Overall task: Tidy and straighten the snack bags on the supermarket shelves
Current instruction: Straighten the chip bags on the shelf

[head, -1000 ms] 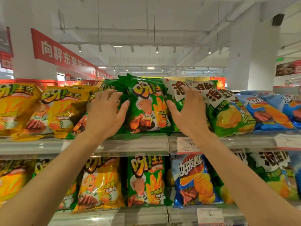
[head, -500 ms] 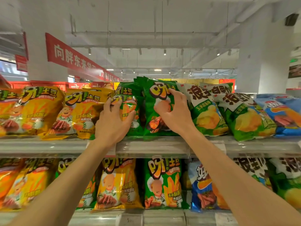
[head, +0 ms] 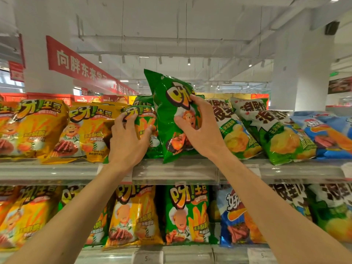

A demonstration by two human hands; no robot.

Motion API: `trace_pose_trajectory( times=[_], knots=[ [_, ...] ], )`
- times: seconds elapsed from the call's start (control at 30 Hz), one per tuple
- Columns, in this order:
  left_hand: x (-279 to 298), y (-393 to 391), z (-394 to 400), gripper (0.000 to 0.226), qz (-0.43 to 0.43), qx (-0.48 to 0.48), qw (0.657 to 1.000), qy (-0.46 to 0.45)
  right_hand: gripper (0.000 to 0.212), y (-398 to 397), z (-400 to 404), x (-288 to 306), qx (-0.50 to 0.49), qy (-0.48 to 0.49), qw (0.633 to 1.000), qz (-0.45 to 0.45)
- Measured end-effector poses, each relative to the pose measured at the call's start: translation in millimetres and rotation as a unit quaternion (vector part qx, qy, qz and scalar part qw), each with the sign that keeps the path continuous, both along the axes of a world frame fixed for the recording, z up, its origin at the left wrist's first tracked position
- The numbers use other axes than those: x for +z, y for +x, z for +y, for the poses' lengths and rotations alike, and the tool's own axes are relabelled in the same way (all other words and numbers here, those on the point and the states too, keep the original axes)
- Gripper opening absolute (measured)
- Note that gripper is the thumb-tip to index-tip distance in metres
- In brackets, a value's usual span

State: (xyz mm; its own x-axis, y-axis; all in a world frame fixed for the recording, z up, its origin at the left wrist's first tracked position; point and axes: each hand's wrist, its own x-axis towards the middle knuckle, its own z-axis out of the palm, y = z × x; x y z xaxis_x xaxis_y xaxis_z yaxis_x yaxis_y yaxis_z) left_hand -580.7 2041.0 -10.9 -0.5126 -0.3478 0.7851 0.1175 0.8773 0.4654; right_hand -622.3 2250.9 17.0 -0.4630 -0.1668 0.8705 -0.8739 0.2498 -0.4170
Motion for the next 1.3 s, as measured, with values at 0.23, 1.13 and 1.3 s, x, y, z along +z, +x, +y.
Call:
trace_pose_trajectory(
  times=[0.23, 1.13, 1.3],
  knots=[
    [0.6, -4.5, -3.5, 0.063, -0.046, -0.001, 0.999, -0.023, 0.07, -14.2, 2.7, -7.7, -0.199, 0.044, 0.979, 0.008],
    [-5.6, 11.3, 9.6, 0.046, 0.003, 0.054, 0.986, -0.161, 0.075, -3.2, 16.2, -16.3, -0.184, 0.17, 0.967, -0.037],
    [-19.0, 33.5, 26.3, 0.037, 0.073, -0.046, 0.984, -0.153, 0.048, 19.8, 35.7, -28.1, -0.11, -0.007, 0.993, -0.043]
  ],
)
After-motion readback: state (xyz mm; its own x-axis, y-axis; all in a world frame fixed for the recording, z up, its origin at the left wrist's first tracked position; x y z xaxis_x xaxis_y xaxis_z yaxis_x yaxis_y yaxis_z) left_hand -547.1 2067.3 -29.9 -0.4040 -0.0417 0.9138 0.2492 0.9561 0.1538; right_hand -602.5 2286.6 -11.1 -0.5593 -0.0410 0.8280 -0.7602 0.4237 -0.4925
